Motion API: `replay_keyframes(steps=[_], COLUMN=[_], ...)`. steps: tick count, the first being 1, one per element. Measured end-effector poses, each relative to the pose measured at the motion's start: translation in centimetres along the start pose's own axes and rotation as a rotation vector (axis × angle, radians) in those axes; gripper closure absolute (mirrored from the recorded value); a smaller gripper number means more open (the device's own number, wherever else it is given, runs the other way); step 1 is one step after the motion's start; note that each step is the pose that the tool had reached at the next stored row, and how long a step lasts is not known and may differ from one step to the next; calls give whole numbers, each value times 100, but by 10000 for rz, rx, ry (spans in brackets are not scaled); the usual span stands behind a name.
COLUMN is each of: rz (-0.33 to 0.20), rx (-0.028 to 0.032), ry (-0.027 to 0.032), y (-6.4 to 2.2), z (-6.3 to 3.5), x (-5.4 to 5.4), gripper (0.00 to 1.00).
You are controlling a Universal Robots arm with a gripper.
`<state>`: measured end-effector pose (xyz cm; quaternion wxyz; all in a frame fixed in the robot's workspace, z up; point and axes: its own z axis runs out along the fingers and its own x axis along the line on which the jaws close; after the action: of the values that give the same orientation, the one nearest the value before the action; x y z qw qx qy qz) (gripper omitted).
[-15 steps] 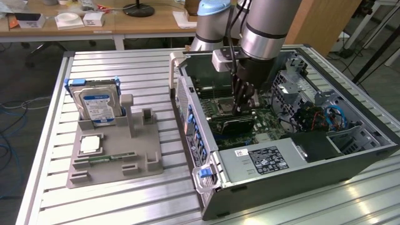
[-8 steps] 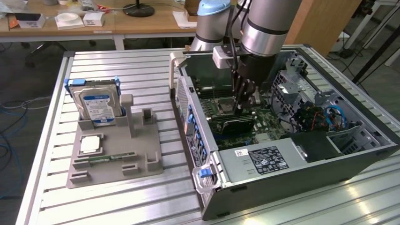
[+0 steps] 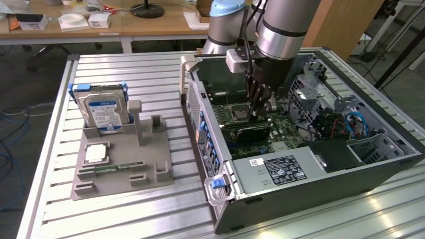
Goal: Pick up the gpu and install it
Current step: 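Insert the gpu into the slot, then press down on the gpu until it lock into place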
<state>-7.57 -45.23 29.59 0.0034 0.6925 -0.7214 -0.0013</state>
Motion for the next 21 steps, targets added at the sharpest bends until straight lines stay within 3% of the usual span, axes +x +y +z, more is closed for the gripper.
replay_keyframes(steps=[6, 11, 21], rz=[0, 0, 0], rx=[1, 85, 86], ry=[2, -3, -3], y=[0, -1, 0], z=[5, 67, 68], x=[0, 0, 0], gripper=[89, 89, 89])
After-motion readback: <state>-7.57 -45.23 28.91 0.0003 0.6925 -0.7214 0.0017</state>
